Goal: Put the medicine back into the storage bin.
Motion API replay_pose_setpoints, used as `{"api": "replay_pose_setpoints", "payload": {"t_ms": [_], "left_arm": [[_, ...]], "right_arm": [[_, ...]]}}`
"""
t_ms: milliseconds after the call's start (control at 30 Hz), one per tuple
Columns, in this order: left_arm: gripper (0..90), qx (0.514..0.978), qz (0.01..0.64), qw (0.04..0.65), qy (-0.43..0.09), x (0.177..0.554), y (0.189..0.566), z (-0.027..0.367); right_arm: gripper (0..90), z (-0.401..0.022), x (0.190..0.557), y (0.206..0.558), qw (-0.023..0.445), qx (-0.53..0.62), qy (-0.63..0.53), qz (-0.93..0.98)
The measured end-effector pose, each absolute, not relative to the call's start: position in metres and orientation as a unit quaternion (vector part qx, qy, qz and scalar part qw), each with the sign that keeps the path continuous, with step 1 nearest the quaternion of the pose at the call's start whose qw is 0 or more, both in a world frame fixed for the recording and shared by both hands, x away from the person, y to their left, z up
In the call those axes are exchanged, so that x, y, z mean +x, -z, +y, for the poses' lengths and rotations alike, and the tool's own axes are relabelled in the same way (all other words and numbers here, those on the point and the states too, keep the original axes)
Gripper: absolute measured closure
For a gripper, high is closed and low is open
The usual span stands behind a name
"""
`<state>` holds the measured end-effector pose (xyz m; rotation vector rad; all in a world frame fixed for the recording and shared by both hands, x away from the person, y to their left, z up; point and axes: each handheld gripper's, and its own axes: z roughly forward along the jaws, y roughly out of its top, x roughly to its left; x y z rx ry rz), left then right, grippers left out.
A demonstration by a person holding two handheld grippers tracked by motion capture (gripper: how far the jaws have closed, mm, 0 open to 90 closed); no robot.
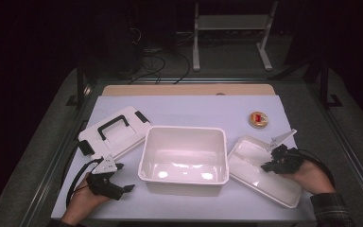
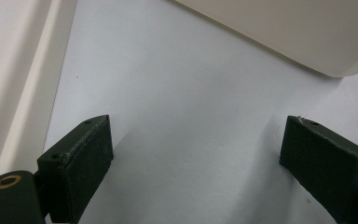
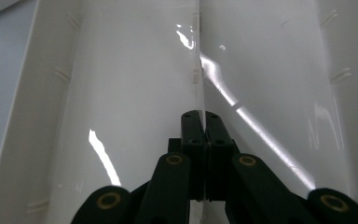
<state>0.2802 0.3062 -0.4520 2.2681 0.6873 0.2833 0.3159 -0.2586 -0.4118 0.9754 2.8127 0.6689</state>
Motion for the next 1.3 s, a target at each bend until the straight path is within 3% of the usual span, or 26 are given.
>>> {"api": "replay_pose_setpoints", "payload": {"t_ms": [267,533,733,967,1300], "left_arm": [[8.4,0.883,0.268,0.369,-0.110,0.280,0.452,0.306],[8.4,0.884,0.267,0.368,-0.110,0.280,0.452,0.306],[8.4,0.883,0.268,0.370,-0.110,0.280,0.452,0.306],[8.4,0.883,0.268,0.369,-0.109,0.280,0.452,0.306],[8.4,0.883,0.268,0.369,-0.109,0.280,0.452,0.306]], "right_arm": [[81.6,-0.258,0.315,0.405,0.055,0.320,-0.221,0.920],[65.7,-0.260,0.327,0.380,0.087,0.337,-0.229,0.909],[58.9,-0.261,0.340,0.367,0.096,0.350,-0.232,0.902],[44.2,-0.260,0.367,0.351,0.116,0.376,-0.231,0.890],[34.3,-0.258,0.406,0.351,0.127,0.407,-0.198,0.882]]}}
